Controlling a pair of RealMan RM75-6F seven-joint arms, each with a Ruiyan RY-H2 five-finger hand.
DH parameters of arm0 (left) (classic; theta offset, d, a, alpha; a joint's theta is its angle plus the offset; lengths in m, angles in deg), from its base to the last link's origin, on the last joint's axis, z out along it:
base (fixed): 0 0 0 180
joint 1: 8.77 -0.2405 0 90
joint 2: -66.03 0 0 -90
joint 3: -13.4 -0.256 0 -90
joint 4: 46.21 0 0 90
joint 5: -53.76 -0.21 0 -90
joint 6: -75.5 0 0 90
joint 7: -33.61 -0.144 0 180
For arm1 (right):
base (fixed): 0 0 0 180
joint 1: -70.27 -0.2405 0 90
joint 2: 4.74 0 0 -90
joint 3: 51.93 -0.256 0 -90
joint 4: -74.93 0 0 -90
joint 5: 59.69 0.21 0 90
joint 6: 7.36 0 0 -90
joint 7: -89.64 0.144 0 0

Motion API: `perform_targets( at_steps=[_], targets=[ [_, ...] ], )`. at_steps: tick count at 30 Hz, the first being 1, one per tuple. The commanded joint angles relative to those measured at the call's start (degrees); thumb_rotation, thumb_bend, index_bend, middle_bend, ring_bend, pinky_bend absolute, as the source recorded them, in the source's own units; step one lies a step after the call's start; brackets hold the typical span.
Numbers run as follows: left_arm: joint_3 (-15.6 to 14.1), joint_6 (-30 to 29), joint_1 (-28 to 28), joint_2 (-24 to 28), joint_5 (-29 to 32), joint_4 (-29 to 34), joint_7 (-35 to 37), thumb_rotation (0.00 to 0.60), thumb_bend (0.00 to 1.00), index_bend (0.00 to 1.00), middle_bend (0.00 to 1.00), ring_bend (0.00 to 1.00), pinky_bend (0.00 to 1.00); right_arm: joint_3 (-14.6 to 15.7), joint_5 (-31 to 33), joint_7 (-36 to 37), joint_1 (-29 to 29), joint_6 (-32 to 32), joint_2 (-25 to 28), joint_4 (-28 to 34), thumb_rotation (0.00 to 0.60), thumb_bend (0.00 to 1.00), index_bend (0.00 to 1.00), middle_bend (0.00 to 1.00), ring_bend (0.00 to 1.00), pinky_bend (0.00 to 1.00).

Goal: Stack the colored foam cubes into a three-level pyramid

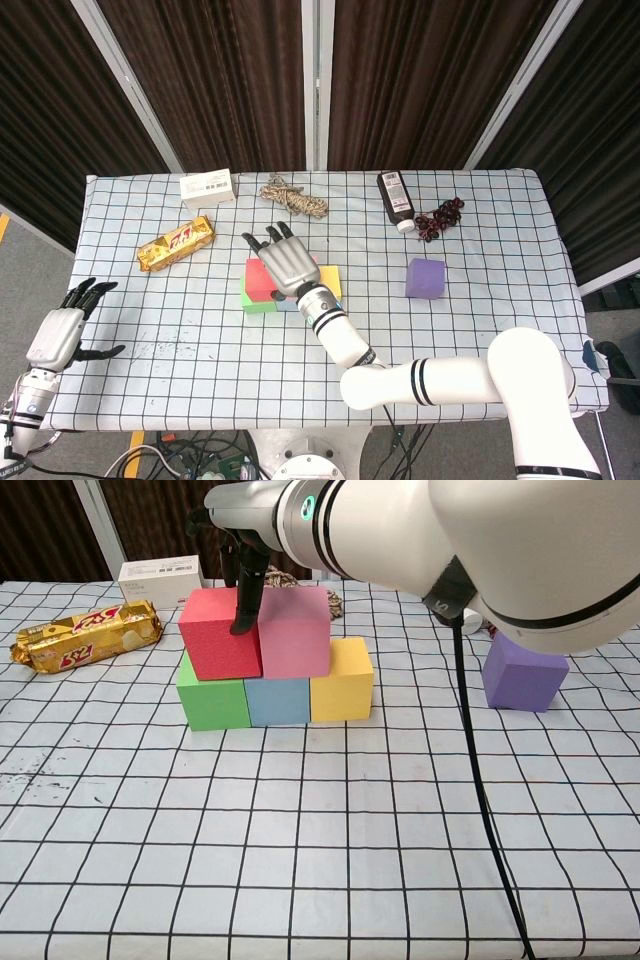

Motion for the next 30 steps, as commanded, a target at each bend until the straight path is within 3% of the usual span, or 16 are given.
perform_targets(
  at_steps=[1,17,30],
  targets=[
    [0.0,0.03,0.03,0.03,-0.03,-0.03,-0.05,0.6,0.0,0.12,0.12,0.0,0.1,0.06,0.12,-0.06,-0.02,-0.01,0.0,-0.05,0.6,0.13,0.0,0.41,0.07,0.0],
    [0.02,0.2,-0.07,0.01,0.22,-0.46,0.36,0.6,0.0,0.12,0.12,0.0,0.1,0.19,1.02,-0.42,-0.61,0.48,-0.62,-0.8,0.6,0.13,0.0,0.4,0.08,0.0],
    [0.04,0.23,-0.02,-0.13,0.11,-0.63,0.6,0.6,0.0,0.12,0.12,0.0,0.1,0.26,1.59,-0.13,-0.64,1.46,0.32,-0.23,0.6,0.07,0.0,0.31,0.07,0.0]
  ],
)
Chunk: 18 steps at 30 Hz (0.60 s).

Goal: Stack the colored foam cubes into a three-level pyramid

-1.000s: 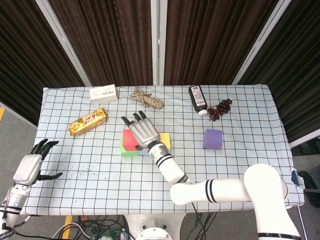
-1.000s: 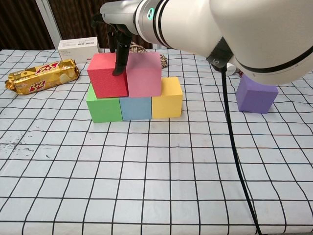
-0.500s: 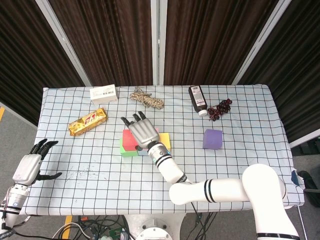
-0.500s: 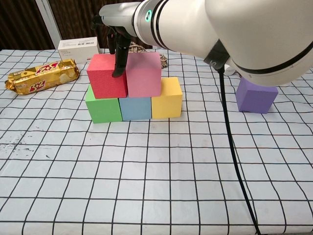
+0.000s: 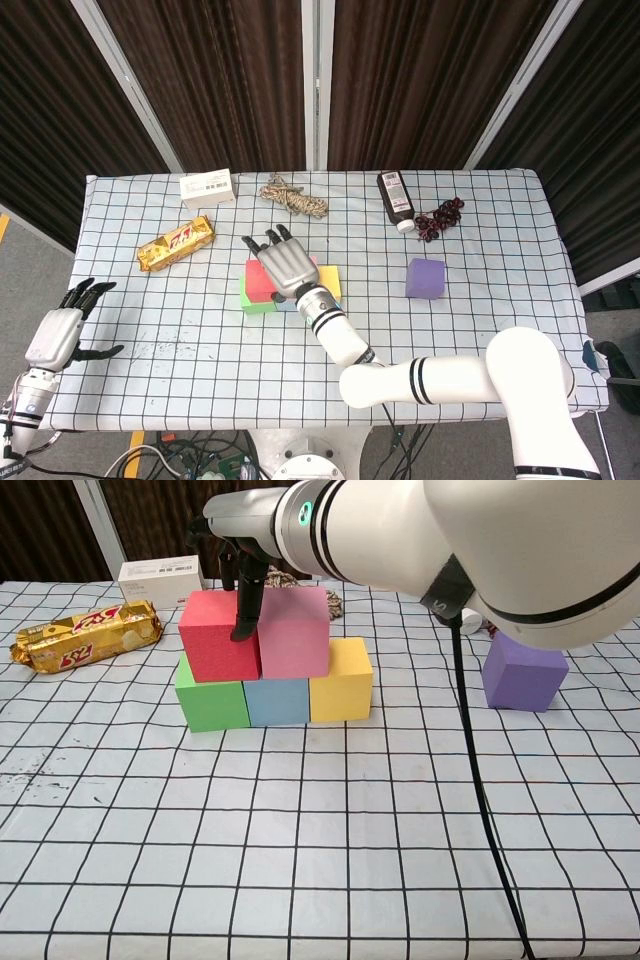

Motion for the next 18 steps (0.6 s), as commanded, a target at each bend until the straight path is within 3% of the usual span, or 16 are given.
perform_targets(
  at_steps=[1,18],
  targets=[
    [0.02,-0.03,0.01,0.03,-0.01,0.07,-0.02,0.6,0.0,0.12,0.12,0.0,0.1,-0.09,0.0,0.25,0.02,0.12,0.19,0.18,0.6,0.07,0.0,0.3,0.07,0.0],
    [0.0,0.2,0.11,-0.04,-0.04,-0.09,0.71,0.6,0.0,0.12,0.12,0.0,0.1,-0.81,-0.13,2.24,-0.32,0.93,0.68,1.01,0.6,0.0,0.0,0.23,0.05,0.0]
  ],
)
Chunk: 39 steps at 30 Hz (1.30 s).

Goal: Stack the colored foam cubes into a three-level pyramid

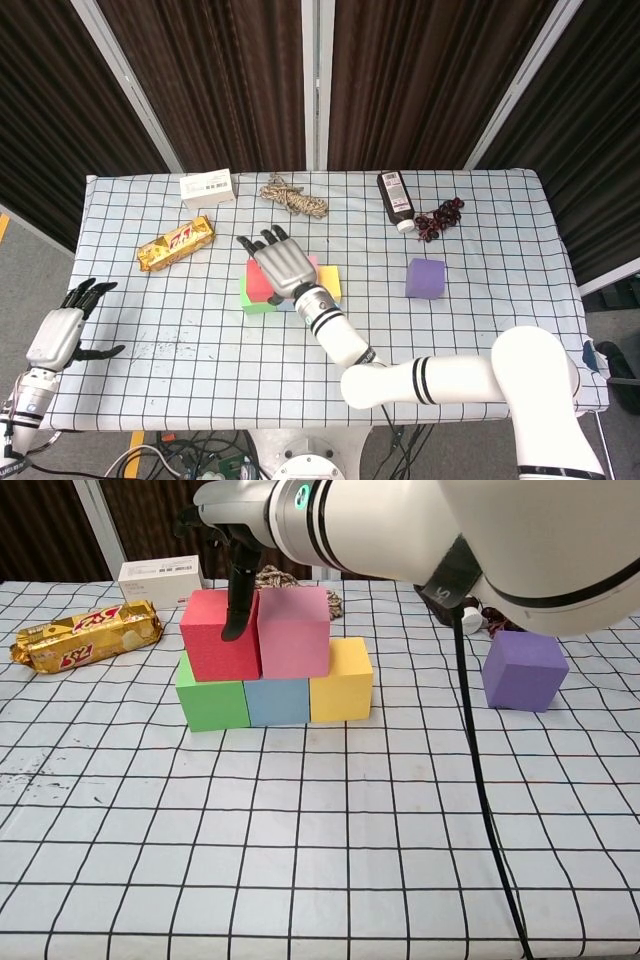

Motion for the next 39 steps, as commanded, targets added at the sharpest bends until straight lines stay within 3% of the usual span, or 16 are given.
perform_targets(
  at_steps=[1,12,24,39],
  targets=[
    [0.01,-0.01,0.0,0.0,0.01,-0.03,0.0,0.6,0.0,0.12,0.12,0.0,0.1,0.02,0.91,-0.32,-0.51,0.03,-0.45,-0.5,0.6,0.0,0.0,0.22,0.04,0.0],
    [-0.03,0.27,-0.11,-0.22,0.33,-0.76,0.46,0.6,0.0,0.12,0.12,0.0,0.1,-0.23,2.77,-1.13,-1.87,-1.26,-2.73,-2.72,0.6,0.0,0.0,0.24,0.04,0.0],
    [-0.02,0.24,-0.05,-0.23,0.17,-0.78,0.5,0.6,0.0,0.12,0.12,0.0,0.1,-0.16,1.75,-2.11,-1.84,-3.75,-4.3,-3.89,0.6,0.05,0.0,0.38,0.07,0.0],
    [0.02,0.47,0.09,-0.17,0.23,-0.57,0.31,0.6,0.0,0.12,0.12,0.0,0.1,-1.03,1.7,-2.62,-1.35,-2.46,-3.18,-3.35,0.6,0.07,0.0,0.39,0.07,0.0]
  ],
)
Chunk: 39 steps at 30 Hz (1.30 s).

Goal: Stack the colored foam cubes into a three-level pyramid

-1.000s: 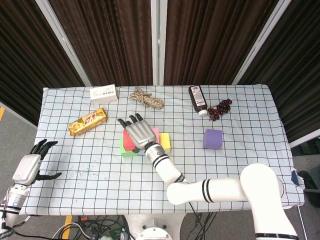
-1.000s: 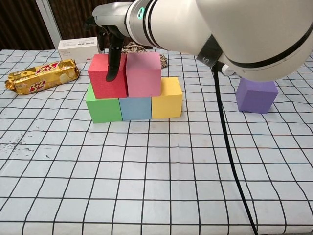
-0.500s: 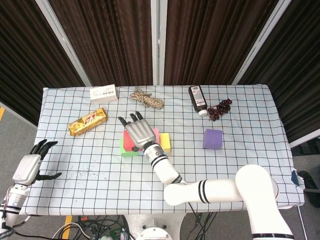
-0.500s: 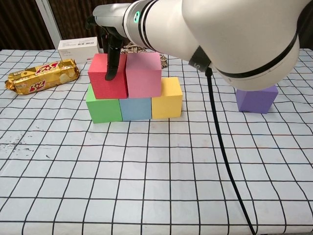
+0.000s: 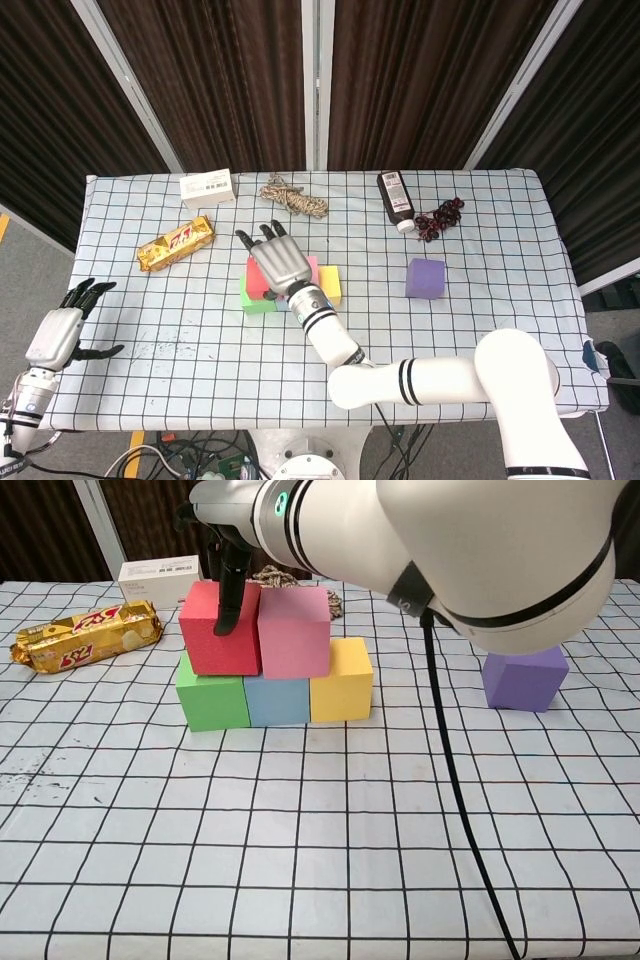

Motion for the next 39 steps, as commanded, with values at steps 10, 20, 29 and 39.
perform_targets(
  at_steps=[10,20,29,39],
  targets=[
    [-0.01,0.42,0.15,0.15,0.14,0.32,0.34,0.6,0.0,0.12,0.12,0.0,0.1,0.07,0.93,-0.41,-0.1,1.54,1.65,1.16,0.6,0.08,0.0,0.4,0.07,0.0],
    [-0.01,0.43,0.13,0.06,0.21,0.14,0.4,0.6,0.0,0.12,0.12,0.0,0.1,0.65,1.98,-1.2,-0.79,1.52,1.37,0.87,0.6,0.08,0.0,0.4,0.08,0.0],
    [0.03,0.32,0.06,-0.07,0.27,-0.11,0.49,0.6,0.0,0.12,0.12,0.0,0.1,0.55,1.87,-0.8,-0.96,1.49,1.03,0.44,0.6,0.08,0.0,0.4,0.07,0.0],
    [-0.03,0.37,0.07,-0.21,0.19,-0.28,0.61,0.6,0.0,0.12,0.12,0.0,0.1,0.88,1.98,-0.93,-1.02,1.66,1.27,0.39,0.6,0.08,0.0,0.4,0.07,0.0]
  ],
)
